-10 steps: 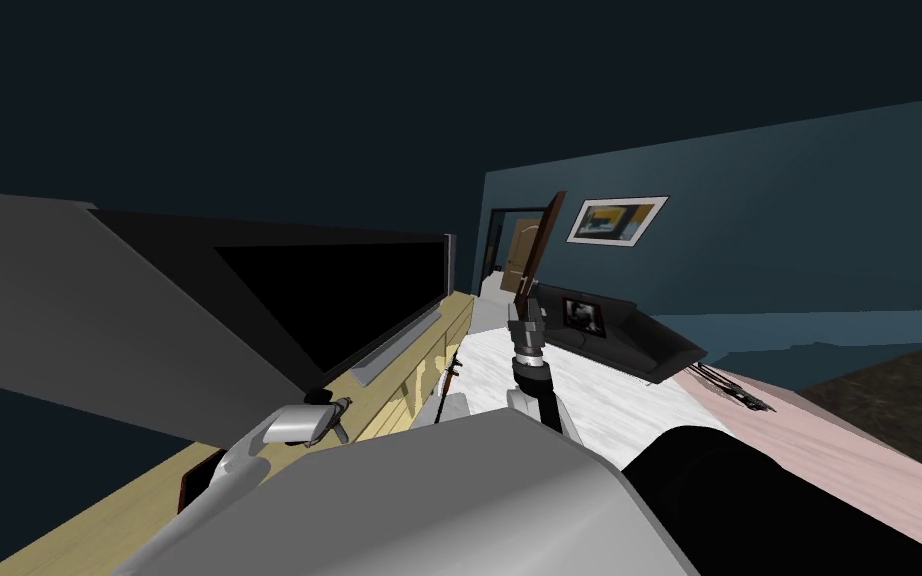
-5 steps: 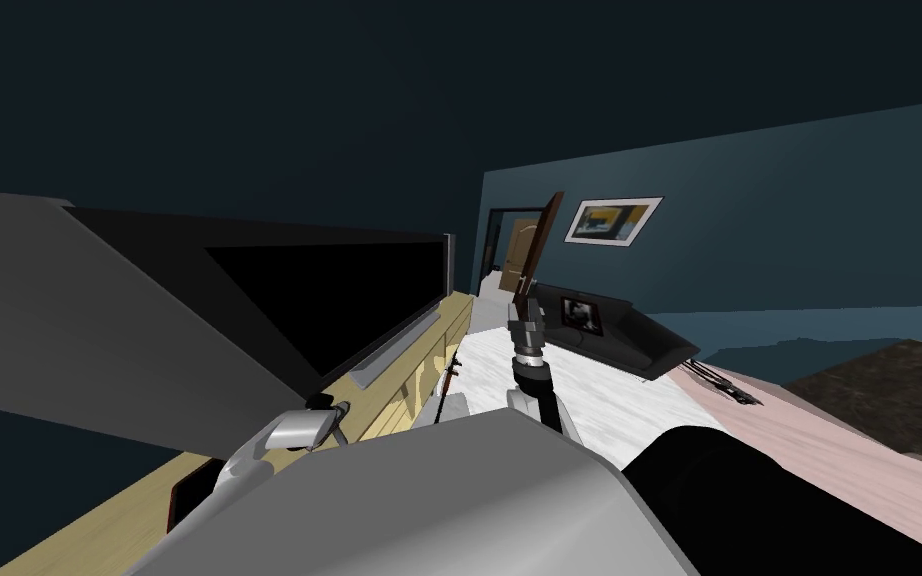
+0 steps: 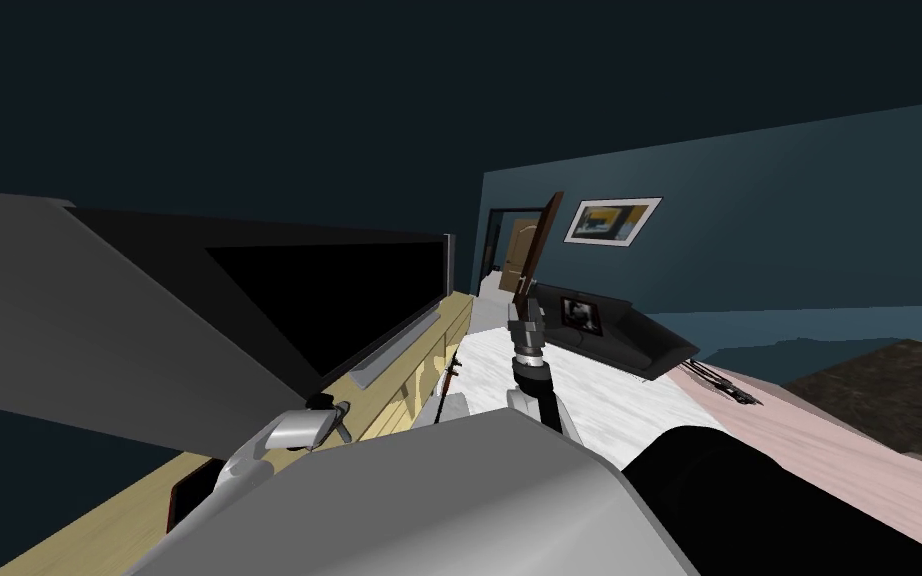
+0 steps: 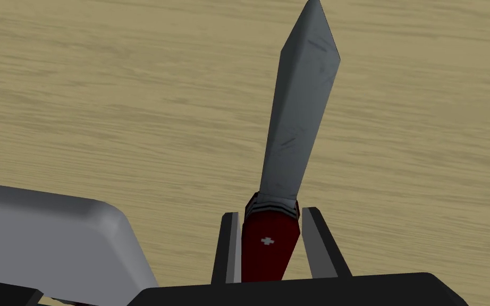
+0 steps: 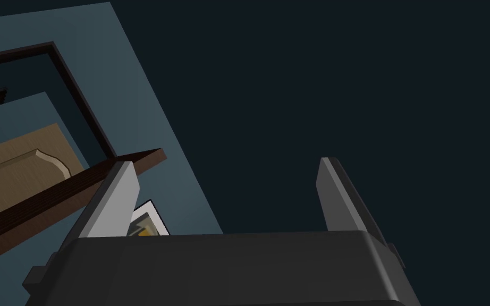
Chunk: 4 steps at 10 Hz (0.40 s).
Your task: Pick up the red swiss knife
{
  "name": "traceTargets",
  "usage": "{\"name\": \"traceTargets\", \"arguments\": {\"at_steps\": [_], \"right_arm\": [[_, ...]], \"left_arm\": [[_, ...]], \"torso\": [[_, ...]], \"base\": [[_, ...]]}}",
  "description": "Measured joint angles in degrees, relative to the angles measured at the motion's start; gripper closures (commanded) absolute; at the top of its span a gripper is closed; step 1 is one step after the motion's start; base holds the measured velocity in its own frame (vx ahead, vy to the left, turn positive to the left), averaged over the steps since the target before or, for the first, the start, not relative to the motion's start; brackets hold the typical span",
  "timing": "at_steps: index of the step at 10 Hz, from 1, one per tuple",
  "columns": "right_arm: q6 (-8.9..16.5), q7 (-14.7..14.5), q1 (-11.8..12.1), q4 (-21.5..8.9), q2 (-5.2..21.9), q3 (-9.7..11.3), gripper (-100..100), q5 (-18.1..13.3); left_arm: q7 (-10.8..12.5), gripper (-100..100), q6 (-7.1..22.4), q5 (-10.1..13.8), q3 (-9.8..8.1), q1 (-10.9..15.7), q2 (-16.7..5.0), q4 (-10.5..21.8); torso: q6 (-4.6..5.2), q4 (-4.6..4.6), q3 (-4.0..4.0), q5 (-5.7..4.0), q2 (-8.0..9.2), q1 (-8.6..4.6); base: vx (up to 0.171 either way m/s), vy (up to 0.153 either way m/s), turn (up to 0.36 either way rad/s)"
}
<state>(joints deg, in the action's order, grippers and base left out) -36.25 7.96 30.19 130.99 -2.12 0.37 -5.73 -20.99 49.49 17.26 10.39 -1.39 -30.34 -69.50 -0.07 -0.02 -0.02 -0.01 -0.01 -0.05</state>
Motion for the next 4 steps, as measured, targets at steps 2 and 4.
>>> {"name": "traceTargets", "arguments": {"at_steps": [2,4], "right_arm": [[0.0,0.0,0.0,0.0,0.0,0.0,0,0.0],[0.0,0.0,0.0,0.0,0.0,0.0,0,0.0]], "left_arm": [[0.0,100,1.7,0.4,-0.07,-0.4,-0.8,-2.3],[-0.2,0,2.8,1.1,-0.15,-0.2,-1.4,-3.4]], "torso": [[-0.03,0.01,0.03,-0.03,0.05,-0.08],[-0.01,0.01,0.03,-0.03,0.06,-0.11]], "base": [[-0.014,-0.031,0.058],[-0.005,-0.01,0.006]]}}
